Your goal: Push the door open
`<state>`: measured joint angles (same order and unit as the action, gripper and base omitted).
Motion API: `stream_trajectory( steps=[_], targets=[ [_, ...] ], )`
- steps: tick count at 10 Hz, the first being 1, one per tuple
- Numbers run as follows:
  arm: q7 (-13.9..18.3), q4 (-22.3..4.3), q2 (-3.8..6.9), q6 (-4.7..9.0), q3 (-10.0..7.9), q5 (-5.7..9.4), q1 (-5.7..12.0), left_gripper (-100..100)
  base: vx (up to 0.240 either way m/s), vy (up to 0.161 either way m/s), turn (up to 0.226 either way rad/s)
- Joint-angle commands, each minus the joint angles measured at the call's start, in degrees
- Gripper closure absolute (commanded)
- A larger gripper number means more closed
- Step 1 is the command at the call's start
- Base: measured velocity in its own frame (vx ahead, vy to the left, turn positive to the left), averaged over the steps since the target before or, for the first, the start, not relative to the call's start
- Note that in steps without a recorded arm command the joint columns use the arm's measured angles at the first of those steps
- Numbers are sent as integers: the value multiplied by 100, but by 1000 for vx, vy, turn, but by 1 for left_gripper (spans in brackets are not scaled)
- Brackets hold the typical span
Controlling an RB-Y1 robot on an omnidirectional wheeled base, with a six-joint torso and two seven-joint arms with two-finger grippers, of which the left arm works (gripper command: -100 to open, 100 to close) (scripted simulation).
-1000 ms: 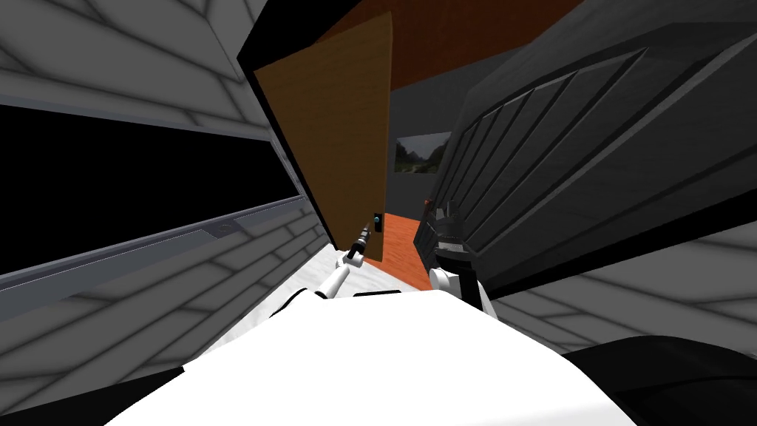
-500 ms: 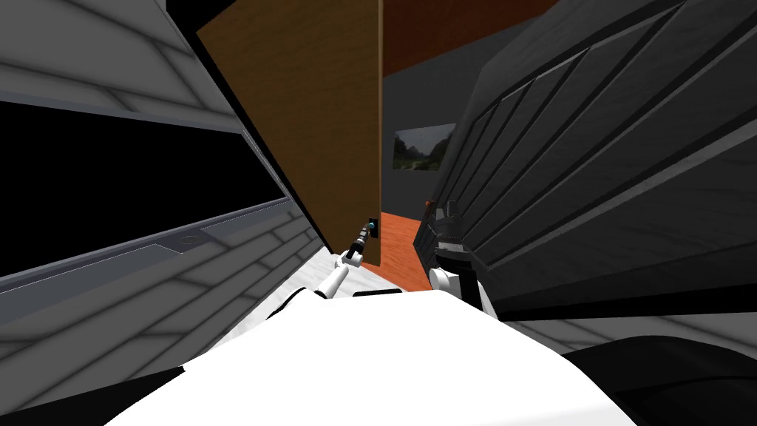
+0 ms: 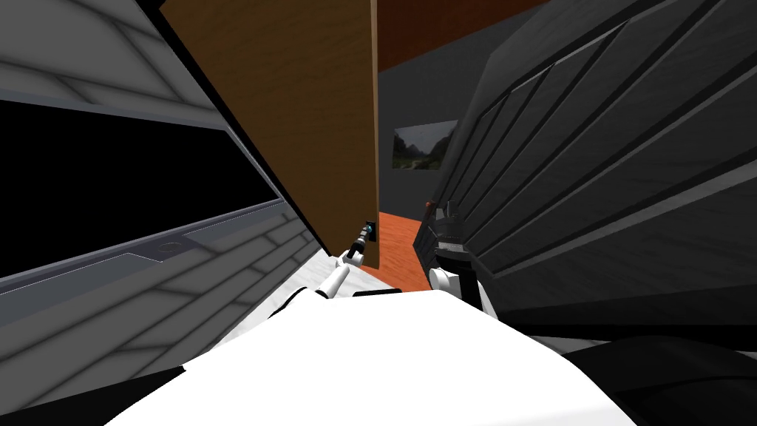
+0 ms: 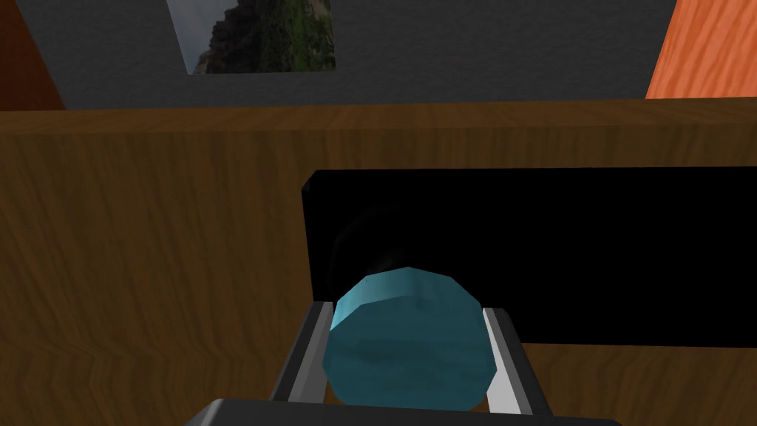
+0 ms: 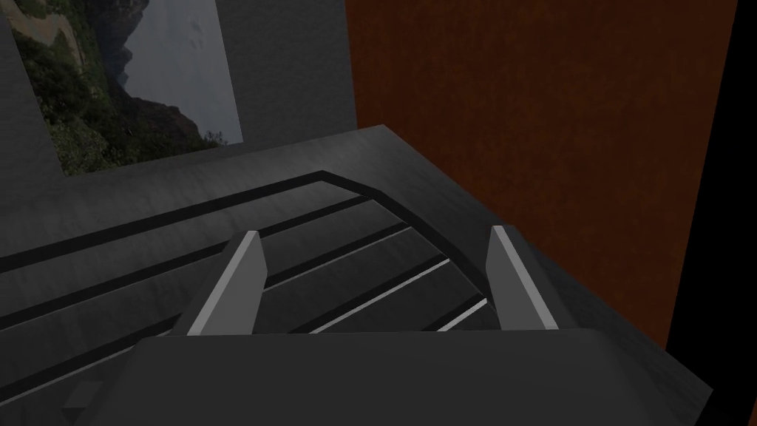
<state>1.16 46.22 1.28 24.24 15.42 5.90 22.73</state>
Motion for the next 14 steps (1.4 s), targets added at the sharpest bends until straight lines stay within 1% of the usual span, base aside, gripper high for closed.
stream_trajectory(
  steps=[1, 4, 5, 8, 11, 12, 14],
  targets=[
    [0, -14, 0, -13, 7, -2, -22, 100, -28, 11, -4],
    [0, -14, 0, -13, 7, -2, -22, 100, -11, 3, 2],
    [-75, -36, 64, -16, -77, 33, -26, 100, 76, -37, 17],
    [-187, -53, 132, -9, -208, 89, -16, 100, 140, -84, 42],
    [-370, -81, 203, 2, -424, 181, 2, 100, 191, -80, 102],
    [-292, -89, 207, 5, -348, 173, 7, -100, -32, -29, 47],
    [-281, -80, 207, -4, -339, 178, 6, -100, -156, 12, -5]
  ],
)
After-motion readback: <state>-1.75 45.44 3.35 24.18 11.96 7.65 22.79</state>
